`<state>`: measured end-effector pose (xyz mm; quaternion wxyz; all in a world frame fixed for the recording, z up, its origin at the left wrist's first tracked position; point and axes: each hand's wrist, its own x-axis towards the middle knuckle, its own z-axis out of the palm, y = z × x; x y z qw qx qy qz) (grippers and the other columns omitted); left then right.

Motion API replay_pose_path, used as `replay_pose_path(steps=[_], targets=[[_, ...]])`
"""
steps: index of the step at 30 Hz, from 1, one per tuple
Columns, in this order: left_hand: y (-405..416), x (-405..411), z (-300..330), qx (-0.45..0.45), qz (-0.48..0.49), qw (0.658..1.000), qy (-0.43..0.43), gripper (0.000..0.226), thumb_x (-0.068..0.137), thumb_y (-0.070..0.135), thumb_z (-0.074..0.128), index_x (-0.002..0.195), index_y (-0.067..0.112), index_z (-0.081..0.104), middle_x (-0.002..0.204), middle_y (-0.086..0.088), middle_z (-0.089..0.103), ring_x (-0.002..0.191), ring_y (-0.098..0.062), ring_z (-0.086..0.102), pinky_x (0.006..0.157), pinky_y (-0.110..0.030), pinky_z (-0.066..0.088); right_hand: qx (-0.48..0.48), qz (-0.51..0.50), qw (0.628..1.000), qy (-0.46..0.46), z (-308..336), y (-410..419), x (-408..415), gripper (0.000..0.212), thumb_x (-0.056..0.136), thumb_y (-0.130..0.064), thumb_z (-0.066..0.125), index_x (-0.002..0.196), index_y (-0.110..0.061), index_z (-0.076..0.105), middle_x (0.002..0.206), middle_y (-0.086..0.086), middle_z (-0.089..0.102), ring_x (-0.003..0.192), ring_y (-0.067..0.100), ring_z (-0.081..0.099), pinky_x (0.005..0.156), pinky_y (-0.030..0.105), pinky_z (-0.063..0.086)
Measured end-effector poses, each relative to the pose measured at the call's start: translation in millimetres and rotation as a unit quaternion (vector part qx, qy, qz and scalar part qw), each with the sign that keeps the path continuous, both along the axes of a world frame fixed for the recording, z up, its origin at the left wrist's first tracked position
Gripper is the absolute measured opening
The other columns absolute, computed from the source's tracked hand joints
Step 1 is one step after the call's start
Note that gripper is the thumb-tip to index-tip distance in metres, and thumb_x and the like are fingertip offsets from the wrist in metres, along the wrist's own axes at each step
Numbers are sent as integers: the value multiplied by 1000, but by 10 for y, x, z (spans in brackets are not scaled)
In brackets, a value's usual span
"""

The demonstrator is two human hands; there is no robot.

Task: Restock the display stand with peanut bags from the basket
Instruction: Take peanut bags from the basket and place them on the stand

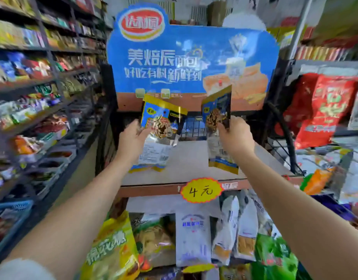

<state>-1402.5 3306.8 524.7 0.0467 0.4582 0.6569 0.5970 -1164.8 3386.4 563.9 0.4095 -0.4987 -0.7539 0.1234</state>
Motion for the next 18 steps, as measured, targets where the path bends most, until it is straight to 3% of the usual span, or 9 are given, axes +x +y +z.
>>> replay_pose_path(steps=[3,6,8,11,13,16,18], targets=[[245,-239,-172,36,18,996,-84,15,86,12,60,75,21,56,74,0,62,68,-10,58,67,-33,44,13,-15,998,-56,-136,269,-324,31,97,-29,42,113,-4,50,119,15,52,97,35,58,68,39,46],[474,-445,-176,44,57,995,-66,9,86,11,59,80,15,54,79,-3,62,70,-12,57,62,-23,42,-4,-23,997,-70,-127,502,-642,39,99,-25,38,132,-5,37,143,12,38,108,36,56,75,42,48],[653,-576,-180,47,71,995,-58,8,86,12,58,82,16,53,74,3,61,65,-4,55,55,-14,39,-9,-22,997,-68,-108,646,-889,39,98,-19,39,135,-6,33,147,11,32,110,37,55,69,40,43],[875,-721,-235,51,86,993,-57,9,87,10,57,82,16,54,70,11,60,56,10,52,53,-12,40,1,-3,999,-47,-173,719,-1305,43,94,-9,43,135,-9,31,141,11,34,114,35,51,68,43,45],[935,-798,-262,58,101,992,-47,12,87,10,58,77,12,50,68,8,56,54,8,49,53,-13,38,9,79,996,-29,-323,625,-1555,48,95,-20,43,140,-11,28,143,10,31,124,33,42,84,47,47],[953,-883,-293,58,131,989,-34,15,87,10,59,78,12,47,68,11,53,58,6,52,55,-10,37,-62,250,966,-33,-492,494,-1754,66,90,-52,41,140,-10,32,152,11,20,138,30,25,110,41,26],[949,-890,-316,48,147,987,-53,15,86,10,60,80,14,46,70,10,53,66,-2,55,58,-14,39,-78,250,965,-24,-492,591,-1728,63,87,-54,47,131,-9,44,145,12,30,134,29,30,110,33,23]])
